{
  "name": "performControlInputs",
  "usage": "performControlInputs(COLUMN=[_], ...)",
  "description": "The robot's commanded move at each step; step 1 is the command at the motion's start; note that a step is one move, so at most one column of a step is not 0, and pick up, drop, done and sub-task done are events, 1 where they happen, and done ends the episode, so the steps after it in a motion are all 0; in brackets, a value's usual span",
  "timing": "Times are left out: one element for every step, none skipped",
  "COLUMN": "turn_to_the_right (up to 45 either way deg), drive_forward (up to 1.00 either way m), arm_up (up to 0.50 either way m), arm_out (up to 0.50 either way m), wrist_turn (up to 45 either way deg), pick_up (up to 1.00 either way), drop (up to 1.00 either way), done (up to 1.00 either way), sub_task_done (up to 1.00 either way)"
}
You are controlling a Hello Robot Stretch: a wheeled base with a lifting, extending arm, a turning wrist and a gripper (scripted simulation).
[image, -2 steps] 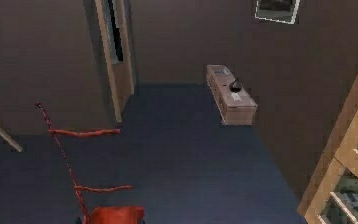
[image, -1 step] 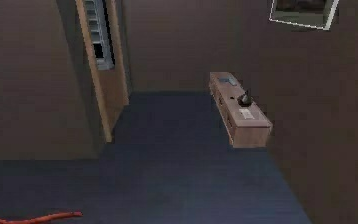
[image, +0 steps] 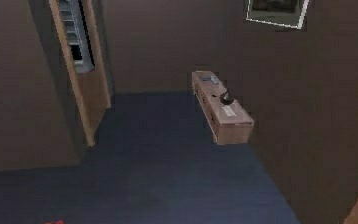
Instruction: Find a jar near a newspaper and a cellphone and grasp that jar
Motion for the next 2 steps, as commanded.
performControlInputs(turn_to_the_right=[3.0,0.0], drive_forward=[0.0,1.0], arm_up=[0.0,0.0], arm_out=[0.0,0.0], wrist_turn=[0.0,0.0], pick_up=[0.0,0.0], drop=[0.0,0.0], done=[0.0,0.0], sub_task_done=[0.0,0.0])
